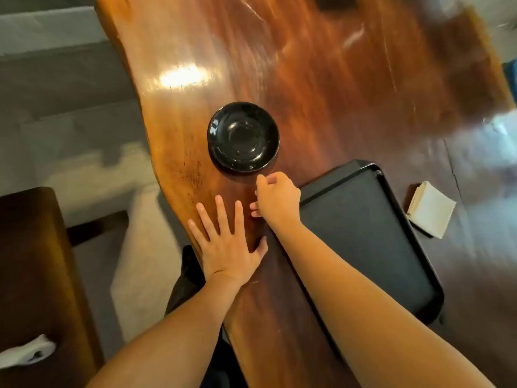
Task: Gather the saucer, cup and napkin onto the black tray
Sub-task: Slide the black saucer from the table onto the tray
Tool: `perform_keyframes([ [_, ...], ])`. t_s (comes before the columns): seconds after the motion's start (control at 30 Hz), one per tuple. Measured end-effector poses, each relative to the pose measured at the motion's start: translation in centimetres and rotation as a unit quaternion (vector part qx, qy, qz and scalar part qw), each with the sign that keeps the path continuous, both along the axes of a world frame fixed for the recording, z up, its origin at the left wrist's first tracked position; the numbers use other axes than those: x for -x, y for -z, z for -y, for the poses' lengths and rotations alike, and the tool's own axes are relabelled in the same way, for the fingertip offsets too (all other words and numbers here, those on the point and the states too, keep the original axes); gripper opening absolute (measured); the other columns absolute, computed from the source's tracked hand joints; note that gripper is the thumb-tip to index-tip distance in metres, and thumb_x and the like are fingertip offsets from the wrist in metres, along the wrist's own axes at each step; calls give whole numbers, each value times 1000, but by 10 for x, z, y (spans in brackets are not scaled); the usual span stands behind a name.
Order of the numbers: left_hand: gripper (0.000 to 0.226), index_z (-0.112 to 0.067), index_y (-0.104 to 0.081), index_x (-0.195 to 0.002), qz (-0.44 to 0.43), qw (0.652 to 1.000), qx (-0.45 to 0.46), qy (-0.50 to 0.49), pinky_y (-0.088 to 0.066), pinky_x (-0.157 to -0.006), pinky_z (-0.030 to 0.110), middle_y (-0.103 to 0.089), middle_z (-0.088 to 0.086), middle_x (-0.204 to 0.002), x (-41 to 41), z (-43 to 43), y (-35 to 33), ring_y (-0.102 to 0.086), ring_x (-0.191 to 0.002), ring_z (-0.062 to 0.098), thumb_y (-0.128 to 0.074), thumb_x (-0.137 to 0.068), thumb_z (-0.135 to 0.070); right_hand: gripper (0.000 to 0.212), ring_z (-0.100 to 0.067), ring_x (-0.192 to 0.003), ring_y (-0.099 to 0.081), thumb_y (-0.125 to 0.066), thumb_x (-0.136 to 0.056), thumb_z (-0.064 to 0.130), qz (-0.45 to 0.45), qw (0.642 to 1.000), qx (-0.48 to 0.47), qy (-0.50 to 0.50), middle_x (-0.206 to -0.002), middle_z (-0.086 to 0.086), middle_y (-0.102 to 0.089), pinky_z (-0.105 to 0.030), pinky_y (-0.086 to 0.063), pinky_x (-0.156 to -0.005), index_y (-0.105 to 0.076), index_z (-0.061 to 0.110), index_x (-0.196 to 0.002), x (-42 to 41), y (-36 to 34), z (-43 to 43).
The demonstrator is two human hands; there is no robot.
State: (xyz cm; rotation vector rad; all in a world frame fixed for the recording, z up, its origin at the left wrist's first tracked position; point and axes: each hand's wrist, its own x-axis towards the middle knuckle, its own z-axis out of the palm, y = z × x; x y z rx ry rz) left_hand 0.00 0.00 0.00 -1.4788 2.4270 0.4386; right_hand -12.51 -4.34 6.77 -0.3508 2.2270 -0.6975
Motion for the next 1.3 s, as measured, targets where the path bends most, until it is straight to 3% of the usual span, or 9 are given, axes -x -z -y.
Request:
perform_keyframes([
  [0.17,102,-24,-5,-161,16,1000,11,-5,2,-117,70,6,19,-169,1,0,2,10,-151,52,-25,-81,-85,20,-19,-64,-77,-54,-102,25,130,976,34,169,-82,-4,-73,-34,-65,-67,-57,17,-84,5,12,22],
  [0.27,101,-24,-16,-161,8,1000,22,-5,-1,-118,70,-3,18,-169,0,-1,6,4,-152,52,-30,-81,-84,11,-19,-69,-78,-57,-101,22,195,953,56,225,-86,-5,-74,-36,-65,-71,-59,12,-106,7,19,30],
  [0.3,100,-24,-18,-160,7,1000,27,-5,-2,-118,70,-5,18,-169,0,-1,8,2,-152,52,-31,-81,-84,21,-19,-69,-78,-57,-101,22,202,950,55,232,-84,-4,-73,-35,-65,-70,-58,10,-119,8,21,32],
  [0.37,101,-24,-18,-160,9,1000,26,-6,-3,-117,71,-5,18,-169,0,-2,10,1,-152,52,-32,-81,-84,38,-17,-68,-77,-58,-101,23,201,950,50,235,-76,-2,-70,-33,-65,-70,-51,8,-135,10,23,35],
  [0.5,103,-24,-14,-161,11,999,32,-3,-2,-117,71,-3,19,-169,0,-3,13,2,-152,53,-32,-79,-84,43,-15,-61,-71,-55,-103,23,182,958,51,215,-69,-5,-69,-34,-63,-78,-45,7,-142,10,27,38],
  [0.63,104,-24,-14,-161,10,999,32,-3,-2,-117,71,-3,19,-169,1,-3,15,2,-152,53,-33,-78,-84,44,-12,-49,-58,-48,-105,23,189,959,54,204,-70,-8,-69,-30,-59,-68,-41,7,-145,12,32,41],
  [0.8,102,-23,-18,-160,6,999,42,0,-3,-118,71,-4,19,-169,-1,-3,15,1,-152,53,-34,-79,-83,44,-6,-34,-52,-44,-106,31,197,962,39,187,-79,-6,-77,-19,-45,-40,-47,5,-141,10,38,45],
  [1.03,101,-23,-18,-160,-1,999,49,0,-2,-118,70,-6,19,-169,-1,-3,16,1,-152,53,-35,-80,-82,48,-9,-41,-49,-45,-107,22,232,948,70,208,-81,-12,-76,-17,-43,-39,-34,8,-151,13,26,38],
  [1.3,99,-23,-22,-159,0,999,46,-2,-2,-119,69,-9,18,-169,-1,-3,16,0,-153,51,-30,-81,-83,19,-9,-39,-45,-45,-106,20,270,926,106,243,-81,-14,-76,-22,-39,-43,-53,9,-120,7,1,8],
])
